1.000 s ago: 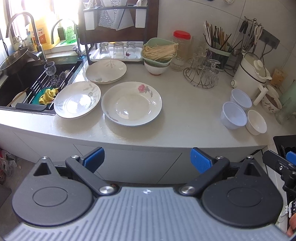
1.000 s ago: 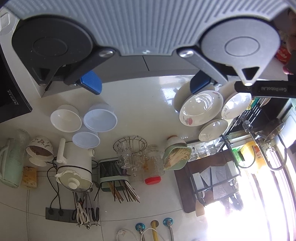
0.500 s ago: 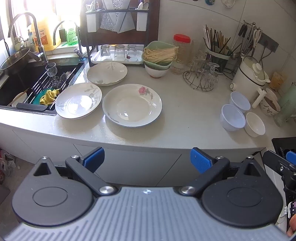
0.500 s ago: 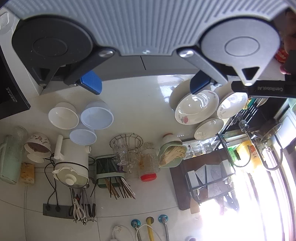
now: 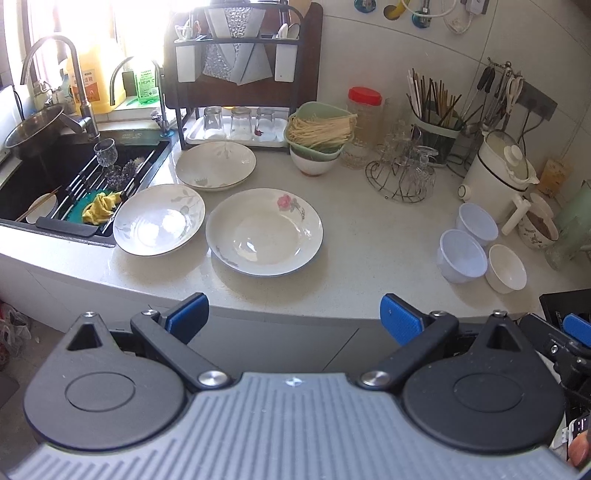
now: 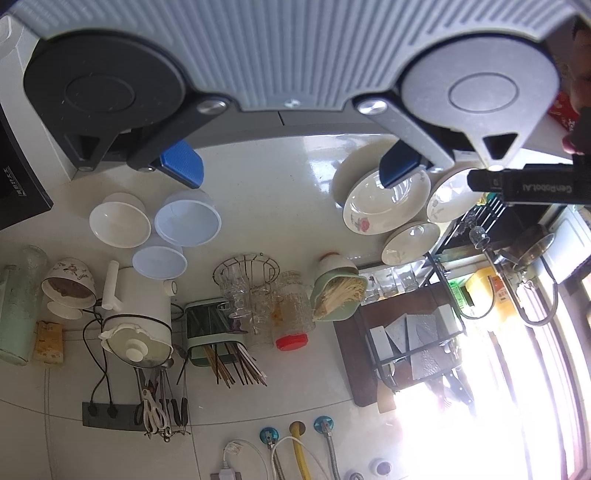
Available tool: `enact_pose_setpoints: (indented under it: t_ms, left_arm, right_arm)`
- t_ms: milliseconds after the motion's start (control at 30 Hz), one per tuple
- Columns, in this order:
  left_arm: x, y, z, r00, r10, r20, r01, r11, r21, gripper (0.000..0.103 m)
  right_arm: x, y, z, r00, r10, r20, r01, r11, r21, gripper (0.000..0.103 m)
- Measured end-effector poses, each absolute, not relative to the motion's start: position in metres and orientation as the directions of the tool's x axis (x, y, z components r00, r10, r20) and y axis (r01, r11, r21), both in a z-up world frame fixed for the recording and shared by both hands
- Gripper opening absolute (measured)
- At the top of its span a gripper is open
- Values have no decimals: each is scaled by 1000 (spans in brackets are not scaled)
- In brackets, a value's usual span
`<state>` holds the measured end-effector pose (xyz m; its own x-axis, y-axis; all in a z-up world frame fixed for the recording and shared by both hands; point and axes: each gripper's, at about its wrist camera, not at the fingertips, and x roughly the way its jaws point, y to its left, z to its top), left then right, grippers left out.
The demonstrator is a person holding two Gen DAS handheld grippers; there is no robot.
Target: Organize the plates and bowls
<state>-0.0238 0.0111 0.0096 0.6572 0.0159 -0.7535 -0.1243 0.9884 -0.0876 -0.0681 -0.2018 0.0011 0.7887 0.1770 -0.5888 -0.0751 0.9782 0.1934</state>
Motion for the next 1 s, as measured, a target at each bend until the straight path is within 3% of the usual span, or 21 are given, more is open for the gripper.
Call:
enact_pose_setpoints:
  t_ms: [667,1000]
  left_arm:
    - [-6,1,20,676,-17,-737,-90,990,-105,101]
    - [3,7,74,725,-35,-688,-49,994,-101,101]
  right_arm:
    - [-62,-213,-2,779,187,-598,-60,972,227,103]
    - [-33,-211,3,757,222,-615,-114,971,211,103]
